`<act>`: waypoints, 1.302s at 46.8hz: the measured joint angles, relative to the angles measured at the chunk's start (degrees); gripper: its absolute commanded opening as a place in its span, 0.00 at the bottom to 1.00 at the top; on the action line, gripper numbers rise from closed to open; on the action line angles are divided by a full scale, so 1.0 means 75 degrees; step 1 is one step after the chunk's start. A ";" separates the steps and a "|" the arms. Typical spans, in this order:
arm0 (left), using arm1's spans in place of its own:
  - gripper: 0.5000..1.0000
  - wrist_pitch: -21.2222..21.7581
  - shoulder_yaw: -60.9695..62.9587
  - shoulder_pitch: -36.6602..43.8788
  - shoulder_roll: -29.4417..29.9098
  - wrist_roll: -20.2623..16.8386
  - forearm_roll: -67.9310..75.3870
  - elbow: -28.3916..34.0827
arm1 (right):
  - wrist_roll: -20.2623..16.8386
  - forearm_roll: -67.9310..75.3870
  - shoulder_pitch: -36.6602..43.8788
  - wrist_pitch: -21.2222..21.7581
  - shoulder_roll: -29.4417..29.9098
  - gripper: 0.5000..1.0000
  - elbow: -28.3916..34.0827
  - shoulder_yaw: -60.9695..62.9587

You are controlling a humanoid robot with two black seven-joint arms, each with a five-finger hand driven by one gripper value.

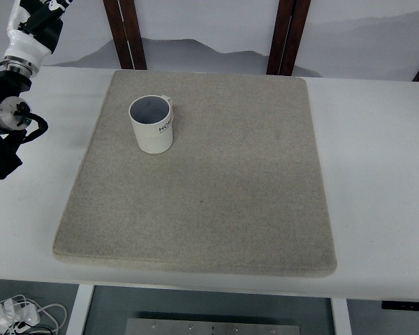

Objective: Flip white cup upright

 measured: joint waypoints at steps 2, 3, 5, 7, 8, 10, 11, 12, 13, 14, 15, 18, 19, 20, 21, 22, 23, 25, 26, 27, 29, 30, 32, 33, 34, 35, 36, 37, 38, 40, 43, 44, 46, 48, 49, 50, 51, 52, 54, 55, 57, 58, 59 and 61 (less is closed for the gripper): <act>1.00 0.0002 -0.0010 0.0042 -0.0043 0.0209 -0.0078 0.0034 | 0.0001 0.0000 0.0001 0.0000 0.0000 0.90 -0.0001 0.0000; 1.00 0.0003 -0.0020 0.0054 -0.0054 0.0299 -0.0134 0.0050 | 0.0000 0.0000 0.0000 0.0000 0.0000 0.90 -0.0001 0.0000; 1.00 0.0011 -0.0042 0.0076 -0.0073 0.0451 -0.0240 0.0062 | -0.0001 0.0000 -0.0001 0.0000 0.0000 0.90 -0.0001 0.0000; 1.00 0.0012 -0.0054 0.0129 -0.0091 0.0593 -0.0348 0.0062 | 0.0001 0.0000 0.0000 0.0000 0.0000 0.90 -0.0001 0.0005; 1.00 0.0012 -0.0058 0.0161 -0.0094 0.0666 -0.0433 0.0061 | 0.0001 0.0000 -0.0001 0.0000 0.0000 0.90 -0.0001 0.0007; 1.00 0.0015 -0.0064 0.0200 -0.0095 0.0797 -0.0571 0.0065 | -0.0001 0.0000 -0.0001 0.0000 0.0000 0.90 -0.0001 0.0018; 1.00 0.0015 -0.0065 0.0209 -0.0095 0.0901 -0.0690 0.0065 | 0.0000 0.0000 0.0000 0.0000 0.0000 0.90 -0.0001 0.0025; 1.00 0.0015 -0.0069 0.0215 -0.0095 0.1006 -0.0754 0.0064 | 0.0001 0.0000 0.0001 0.0000 0.0000 0.90 0.0000 0.0034; 1.00 0.0015 -0.0071 0.0222 -0.0095 0.1108 -0.0840 0.0061 | 0.0001 0.0000 0.0000 0.0000 0.0000 0.90 0.0000 0.0046; 1.00 0.0015 -0.0080 0.0225 -0.0095 0.1251 -0.1005 0.0056 | 0.0001 0.0000 -0.0001 0.0000 0.0000 0.90 0.0000 0.0052; 1.00 0.0019 -0.0088 0.0226 -0.0098 0.1373 -0.1131 0.0056 | -0.0001 0.0000 -0.0002 0.0000 0.0000 0.90 -0.0001 0.0054; 1.00 0.0041 -0.0144 0.0246 -0.0105 0.1758 -0.1520 0.0058 | 0.0000 0.0000 -0.0001 0.0000 0.0000 0.90 0.0000 0.0067; 1.00 0.0051 -0.0153 0.0256 -0.0111 0.1879 -0.1645 0.0059 | 0.0000 0.0000 -0.0002 0.0000 0.0000 0.90 -0.0001 0.0069; 1.00 0.0062 -0.0161 0.0267 -0.0125 0.2002 -0.1763 0.0060 | -0.0001 0.0000 -0.0002 0.0000 0.0000 0.90 0.0000 0.0070; 1.00 0.0075 -0.0164 0.0289 -0.0148 0.2171 -0.1895 0.0061 | 0.0001 0.0000 -0.0001 0.0000 0.0000 0.90 0.0000 0.0071; 1.00 0.0092 -0.0171 0.0308 -0.0178 0.2253 -0.2032 0.0062 | 0.0000 0.0000 -0.0001 0.0000 0.0000 0.90 0.0000 0.0075; 1.00 0.0105 -0.0180 0.0315 -0.0212 0.2359 -0.2109 0.0062 | -0.0001 0.0000 -0.0001 0.0000 0.0000 0.90 0.0000 0.0079; 1.00 0.0130 -0.0223 0.0337 -0.0247 0.2561 -0.2310 0.0062 | 0.0000 0.0001 -0.0001 0.0001 0.0000 0.90 0.0000 0.0082; 1.00 0.0146 -0.0257 0.0341 -0.0258 0.2648 -0.2400 0.0063 | 0.0001 0.0005 -0.0001 0.0004 0.0000 0.90 0.0000 0.0082; 1.00 0.0154 -0.0297 0.0344 -0.0263 0.2726 -0.2483 0.0064 | 0.0000 0.0012 -0.0001 0.0007 0.0000 0.90 0.0000 0.0080; 1.00 0.0165 -0.0414 0.0361 -0.0303 0.2865 -0.2652 0.0068 | 0.0000 0.0020 -0.0001 0.0016 0.0000 0.90 0.0000 0.0077; 1.00 0.0166 -0.0486 0.0378 -0.0342 0.2918 -0.2724 0.0072 | 0.0000 0.0022 -0.0001 0.0024 0.0000 0.90 0.0000 0.0075; 1.00 0.0167 -0.0681 0.0466 -0.0404 0.2996 -0.2854 0.0078 | 0.0000 0.0025 0.0000 0.0041 0.0000 0.90 0.0000 0.0074; 1.00 0.0167 -0.0785 0.0504 -0.0415 0.3024 -0.2896 0.0088 | -0.0001 0.0026 -0.0001 0.0044 0.0000 0.90 0.0000 0.0072; 1.00 0.0174 -0.0885 0.0530 -0.0423 0.3053 -0.2913 0.0104 | -0.0001 0.0026 -0.0001 0.0046 0.0000 0.90 0.0000 0.0071; 1.00 0.0185 -0.0975 0.0548 -0.0433 0.3076 -0.2925 0.0112 | 0.0001 0.0026 0.0000 0.0052 0.0000 0.90 0.0000 0.0071; 1.00 0.0204 -0.1070 0.0564 -0.0460 0.3104 -0.2933 0.0125 | 0.0001 0.0026 0.0002 0.0054 0.0000 0.90 0.0000 0.0071; 1.00 0.0233 -0.1138 0.0576 -0.0502 0.3123 -0.2935 0.0140 | 0.0001 0.0026 0.0002 0.0056 0.0000 0.90 0.0000 0.0071; 1.00 0.0273 -0.1189 0.0589 -0.0557 0.3139 -0.2935 0.0158 | 0.0001 0.0026 -0.0001 0.0058 0.0000 0.90 0.0000 0.0071; 1.00 0.0378 -0.1260 0.0610 -0.0653 0.3162 -0.2943 0.0195 | 0.0000 0.0026 -0.0002 0.0063 0.0000 0.90 0.0000 0.0070; 1.00 0.0469 -0.1322 0.0614 -0.0702 0.3168 -0.2961 0.0244 | 0.0001 0.0025 0.0000 0.0069 0.0000 0.90 0.0002 0.0070; 1.00 0.0476 -0.1346 0.0619 -0.0708 0.3168 -0.2965 0.0244 | 0.0000 0.0025 -0.0004 0.0069 0.0000 0.90 0.0002 0.0070; 1.00 0.0487 -0.1399 0.0625 -0.0716 0.3175 -0.2966 0.0244 | -0.0001 0.0021 -0.0009 0.0070 0.0000 0.90 0.0002 0.0069; 1.00 0.0493 -0.1468 0.0626 -0.0727 0.3195 -0.2969 0.0241 | 0.0000 0.0016 -0.0009 0.0070 0.0000 0.90 0.0002 0.0070; 1.00 0.0493 -0.1497 0.0626 -0.0746 0.3224 -0.2970 0.0240 | 0.0001 0.0014 -0.0007 0.0070 0.0000 0.90 0.0002 0.0070; 1.00 0.0494 -0.1528 0.0626 -0.0769 0.3262 -0.2970 0.0240 | 0.0001 0.0013 -0.0004 0.0071 0.0000 0.90 0.0002 0.0070; 1.00 0.0494 -0.1574 0.0627 -0.0797 0.3311 -0.2973 0.0240 | 0.0001 0.0012 -0.0005 0.0071 0.0000 0.90 0.0002 0.0070; 1.00 0.0494 -0.1628 0.0627 -0.0811 0.3349 -0.2973 0.0241 | 0.0001 0.0011 -0.0011 0.0071 0.0000 0.90 0.0002 0.0070; 1.00 0.0494 -0.1743 0.0627 -0.0822 0.3398 -0.2973 0.0245 | 0.0000 0.0010 -0.0033 0.0071 0.0000 0.90 0.0000 0.0069; 1.00 0.0500 -0.1806 0.0627 -0.0827 0.3425 -0.2973 0.0248 | -0.0001 0.0010 -0.0036 0.0071 0.0000 0.90 0.0000 0.0069; 1.00 0.0501 -0.1867 0.0627 -0.0833 0.3448 -0.2973 0.0245 | 0.0000 0.0010 -0.0036 0.0071 0.0000 0.90 0.0000 0.0070; 1.00 0.0502 -0.1878 0.0627 -0.0834 0.3460 -0.2973 0.0244 | 0.0000 0.0011 -0.0041 0.0071 0.0000 0.90 -0.0001 0.0070; 1.00 0.0502 -0.1884 0.0627 -0.0834 0.3468 -0.2973 0.0244 | -0.0001 0.0011 -0.0044 0.0071 0.0000 0.90 -0.0001 0.0069; 1.00 0.0502 -0.1889 0.0627 -0.0834 0.3478 -0.2972 0.0244 | 0.0001 0.0011 -0.0050 0.0071 0.0000 0.90 0.0000 0.0070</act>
